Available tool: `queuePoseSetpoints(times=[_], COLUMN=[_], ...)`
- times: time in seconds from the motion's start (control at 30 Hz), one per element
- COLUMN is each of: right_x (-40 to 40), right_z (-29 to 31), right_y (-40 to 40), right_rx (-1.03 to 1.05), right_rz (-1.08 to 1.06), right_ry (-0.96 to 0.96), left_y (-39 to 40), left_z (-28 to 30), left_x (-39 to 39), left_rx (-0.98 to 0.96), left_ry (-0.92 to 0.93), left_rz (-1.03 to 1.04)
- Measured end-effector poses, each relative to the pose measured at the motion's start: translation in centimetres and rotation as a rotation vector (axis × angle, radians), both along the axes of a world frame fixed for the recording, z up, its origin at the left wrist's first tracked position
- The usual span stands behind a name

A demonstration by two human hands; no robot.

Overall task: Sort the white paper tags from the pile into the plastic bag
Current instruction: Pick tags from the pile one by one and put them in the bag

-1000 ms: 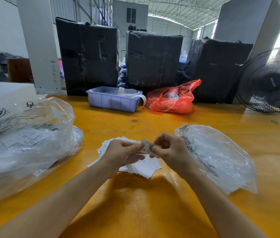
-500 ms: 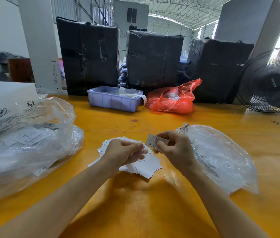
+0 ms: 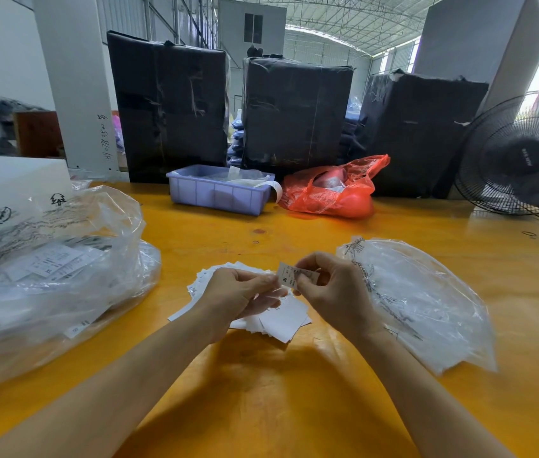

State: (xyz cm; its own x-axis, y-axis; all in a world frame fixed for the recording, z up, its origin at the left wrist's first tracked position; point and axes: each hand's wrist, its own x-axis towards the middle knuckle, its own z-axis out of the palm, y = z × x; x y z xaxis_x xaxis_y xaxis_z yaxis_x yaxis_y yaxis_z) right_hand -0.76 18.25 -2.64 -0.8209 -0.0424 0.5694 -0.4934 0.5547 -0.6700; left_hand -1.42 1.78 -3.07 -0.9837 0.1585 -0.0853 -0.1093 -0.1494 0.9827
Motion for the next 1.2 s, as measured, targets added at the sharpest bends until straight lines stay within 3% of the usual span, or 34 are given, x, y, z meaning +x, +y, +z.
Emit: queuePoseSetpoints(times=[0.17, 0.3, 0.53, 0.73, 0.97, 1.2], right_x=[0.29, 0.19, -0.03, -0.05, 0.28, 0.24], right_z=[0.18, 0.41, 0.39, 0.52, 0.62, 0.43], right_y=[0.02, 0.18, 0.42, 0.50, 0.69, 0.19], right_rx=[0.042, -0.038, -0.064, -0.067, 0.091, -0.069], right_rz=[0.075, 0.156, 0.213, 0.178, 0.156, 0.157], right_ry=[-0.158, -0.274, -0.359, -0.351, -0.374, -0.316], left_y=[-0.09, -0.19, -0.21, 0.06, 0.09, 0.23], left_z=[-0.10, -0.17, -0.22, -0.36, -0.53, -0.44], left_x=[-0.11, -0.17, -0.16, 0.01, -0.21, -0.04], left_rx=[-0.043, -0.110, -0.150, -0.290, -0.236, -0.237], left_ry=[0.025, 0.064, 0.098, 0.172, 0.185, 0.182], left_rz=[0.048, 0.027, 0.021, -0.002, 0.050, -0.011])
